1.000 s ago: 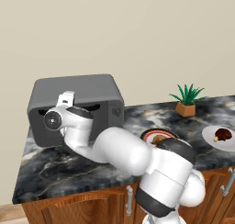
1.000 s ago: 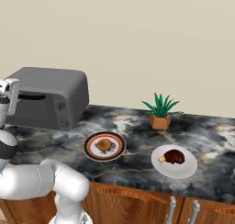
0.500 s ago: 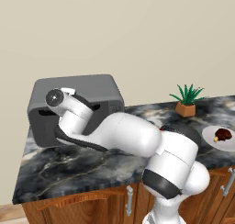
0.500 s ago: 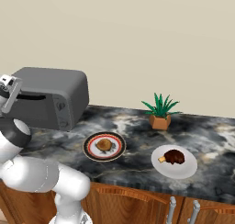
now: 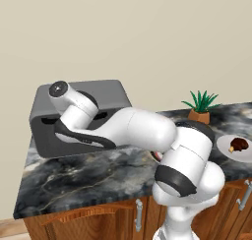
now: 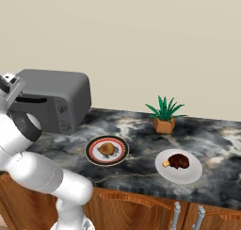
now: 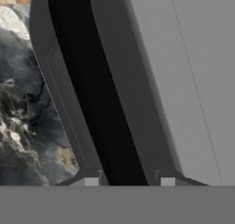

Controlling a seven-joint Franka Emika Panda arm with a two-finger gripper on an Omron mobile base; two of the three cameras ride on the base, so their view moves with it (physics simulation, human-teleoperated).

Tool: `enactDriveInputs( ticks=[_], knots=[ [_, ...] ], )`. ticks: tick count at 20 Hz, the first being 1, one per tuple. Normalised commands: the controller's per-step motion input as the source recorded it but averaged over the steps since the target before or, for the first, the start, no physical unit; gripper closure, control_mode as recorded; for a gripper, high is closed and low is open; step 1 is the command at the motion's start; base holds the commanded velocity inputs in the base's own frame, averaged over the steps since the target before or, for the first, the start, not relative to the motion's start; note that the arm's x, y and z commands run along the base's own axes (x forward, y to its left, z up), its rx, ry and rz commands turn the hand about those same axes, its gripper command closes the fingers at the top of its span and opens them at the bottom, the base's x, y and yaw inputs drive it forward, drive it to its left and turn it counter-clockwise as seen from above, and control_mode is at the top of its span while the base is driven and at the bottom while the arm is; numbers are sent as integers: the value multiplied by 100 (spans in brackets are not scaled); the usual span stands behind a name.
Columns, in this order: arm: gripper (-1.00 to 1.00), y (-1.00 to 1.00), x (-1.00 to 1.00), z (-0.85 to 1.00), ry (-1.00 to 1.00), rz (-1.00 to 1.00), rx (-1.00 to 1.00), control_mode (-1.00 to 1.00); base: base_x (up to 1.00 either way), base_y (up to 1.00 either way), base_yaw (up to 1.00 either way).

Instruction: Open the toaster oven door. Place the bread on the top rack in the toaster oven and place the steak on the bottom rack.

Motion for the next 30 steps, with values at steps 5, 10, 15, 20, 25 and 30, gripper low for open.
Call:
enactDriveInputs(
  ticks=[5, 10, 15, 20, 25, 30],
  knots=[
    [100, 19, -9, -94, 7, 0, -1, -100, 0, 0, 0],
    [100, 21, -13, -94, 5, 0, -2, -100, 0, 0, 0],
    [100, 23, -15, -94, 2, 1, -2, -100, 0, 0, 0],
    [100, 22, -13, -94, 1, 1, -1, -100, 0, 0, 0],
    [100, 22, -17, -94, 5, 2, -2, -100, 0, 0, 0],
    [100, 22, -19, -94, 7, 2, -2, -100, 0, 0, 0]
  ],
)
